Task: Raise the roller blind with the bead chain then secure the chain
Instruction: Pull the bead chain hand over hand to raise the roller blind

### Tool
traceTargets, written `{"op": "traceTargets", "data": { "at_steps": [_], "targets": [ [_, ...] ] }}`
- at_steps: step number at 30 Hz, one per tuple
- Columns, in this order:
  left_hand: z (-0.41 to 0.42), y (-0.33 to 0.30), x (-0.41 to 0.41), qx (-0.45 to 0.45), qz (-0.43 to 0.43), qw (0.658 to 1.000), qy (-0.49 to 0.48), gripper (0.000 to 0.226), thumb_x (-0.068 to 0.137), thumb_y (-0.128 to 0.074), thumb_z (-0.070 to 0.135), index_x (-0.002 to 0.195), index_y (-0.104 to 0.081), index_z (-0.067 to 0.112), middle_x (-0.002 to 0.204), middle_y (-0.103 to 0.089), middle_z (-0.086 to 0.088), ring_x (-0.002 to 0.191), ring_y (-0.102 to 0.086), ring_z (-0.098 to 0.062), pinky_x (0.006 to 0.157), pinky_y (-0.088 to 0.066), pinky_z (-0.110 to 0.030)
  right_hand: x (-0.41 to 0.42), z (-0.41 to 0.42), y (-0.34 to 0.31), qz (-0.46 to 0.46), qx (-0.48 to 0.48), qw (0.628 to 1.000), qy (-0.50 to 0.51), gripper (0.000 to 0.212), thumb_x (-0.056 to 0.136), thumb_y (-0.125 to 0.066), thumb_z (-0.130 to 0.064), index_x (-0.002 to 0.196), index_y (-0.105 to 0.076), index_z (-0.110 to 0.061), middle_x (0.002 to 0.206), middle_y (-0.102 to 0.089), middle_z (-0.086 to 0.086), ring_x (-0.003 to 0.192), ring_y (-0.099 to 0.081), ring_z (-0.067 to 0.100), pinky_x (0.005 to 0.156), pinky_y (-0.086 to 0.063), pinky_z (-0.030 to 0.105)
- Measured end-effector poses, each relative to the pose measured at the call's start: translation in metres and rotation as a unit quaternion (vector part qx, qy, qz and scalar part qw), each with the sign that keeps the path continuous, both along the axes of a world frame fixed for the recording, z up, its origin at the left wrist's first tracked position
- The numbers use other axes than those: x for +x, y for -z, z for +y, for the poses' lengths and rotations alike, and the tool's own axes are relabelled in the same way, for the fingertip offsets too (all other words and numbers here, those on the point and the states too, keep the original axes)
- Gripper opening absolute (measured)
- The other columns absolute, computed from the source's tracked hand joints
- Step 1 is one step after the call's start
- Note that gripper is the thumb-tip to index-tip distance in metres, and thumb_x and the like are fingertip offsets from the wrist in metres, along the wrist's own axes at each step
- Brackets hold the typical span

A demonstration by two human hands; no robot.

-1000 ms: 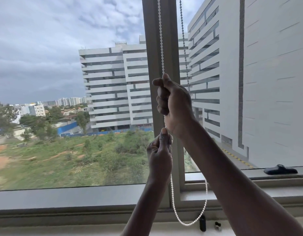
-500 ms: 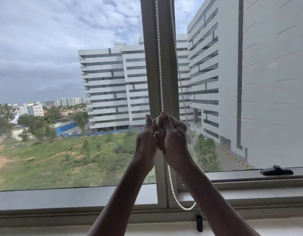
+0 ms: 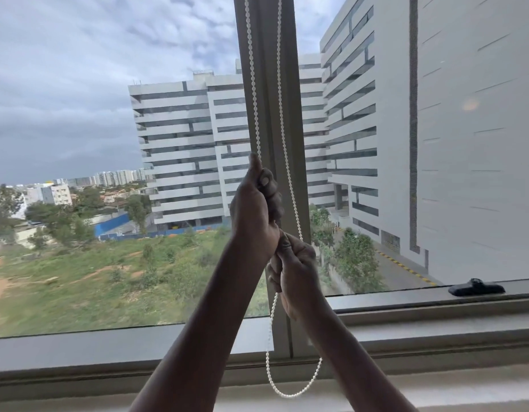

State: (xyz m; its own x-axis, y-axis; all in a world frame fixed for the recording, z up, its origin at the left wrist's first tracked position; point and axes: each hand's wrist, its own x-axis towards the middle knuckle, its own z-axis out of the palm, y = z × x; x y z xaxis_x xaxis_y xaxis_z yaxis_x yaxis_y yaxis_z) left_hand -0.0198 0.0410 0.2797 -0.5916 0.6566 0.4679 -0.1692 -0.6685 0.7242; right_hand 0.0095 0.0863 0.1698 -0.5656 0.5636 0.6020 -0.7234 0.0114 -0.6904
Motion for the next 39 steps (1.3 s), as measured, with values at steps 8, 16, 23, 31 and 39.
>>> {"op": "traceTargets", "data": {
  "at_steps": [8,16,23,31,39],
  "targets": [
    [-0.008,0.017,-0.007,0.072,0.041,0.993,-0.089,0.051,0.099,-0.051,0.039,0.052,-0.041,0.024,0.042,-0.028,0.011,0.033,-0.019,-0.004,0.031,-0.017,-0.017,0.012,0.015,-0.024,-0.08,0.131,0.988,-0.004,0.03,0.099,-0.043,-0.016,0.075,-0.057,-0.006,0.062,-0.052,0.008,0.055,-0.044,0.02,0.054,-0.038,0.029],
    [0.003,0.066,0.007,0.066,0.117,0.968,-0.213,0.052,0.097,-0.049,0.036,0.047,-0.048,0.025,0.043,-0.036,0.012,0.042,-0.028,-0.009,0.045,-0.024,-0.026,0.022,-0.001,-0.11,-0.049,0.122,0.991,0.002,0.047,0.106,-0.032,-0.029,0.109,-0.064,0.006,0.093,-0.07,0.024,0.081,-0.065,0.028,0.071,-0.052,0.029],
    [0.008,0.088,0.007,0.038,0.123,0.96,-0.247,0.056,0.095,-0.049,0.036,0.054,-0.023,0.009,0.054,-0.014,-0.014,0.054,-0.01,-0.027,0.051,-0.008,-0.04,0.019,-0.011,-0.13,-0.053,0.073,0.995,-0.04,0.05,0.105,-0.031,-0.037,0.109,-0.069,-0.004,0.075,-0.073,0.006,0.057,-0.06,0.017,0.054,-0.046,0.027],
    [0.01,0.087,0.011,0.06,0.131,0.968,-0.205,0.061,0.105,-0.041,0.015,0.045,-0.032,0.023,0.042,-0.03,0.019,0.039,-0.025,0.003,0.04,-0.025,-0.012,0.018,-0.017,-0.136,0.047,-0.017,0.999,0.003,0.038,0.103,-0.046,-0.029,0.068,-0.056,-0.017,0.043,-0.032,-0.009,0.033,-0.021,0.006,0.034,-0.017,0.017],
    [0.001,0.076,-0.014,0.003,0.124,0.991,-0.05,0.061,0.1,-0.027,0.048,0.073,-0.075,0.024,0.083,-0.073,0.003,0.08,-0.067,-0.009,0.074,-0.051,-0.024,0.013,-0.015,-0.094,0.083,-0.006,0.997,-0.004,0.042,0.103,-0.046,-0.024,0.063,-0.053,-0.016,0.043,-0.028,-0.007,0.032,-0.019,0.003,0.034,-0.017,0.013]
  ]
}}
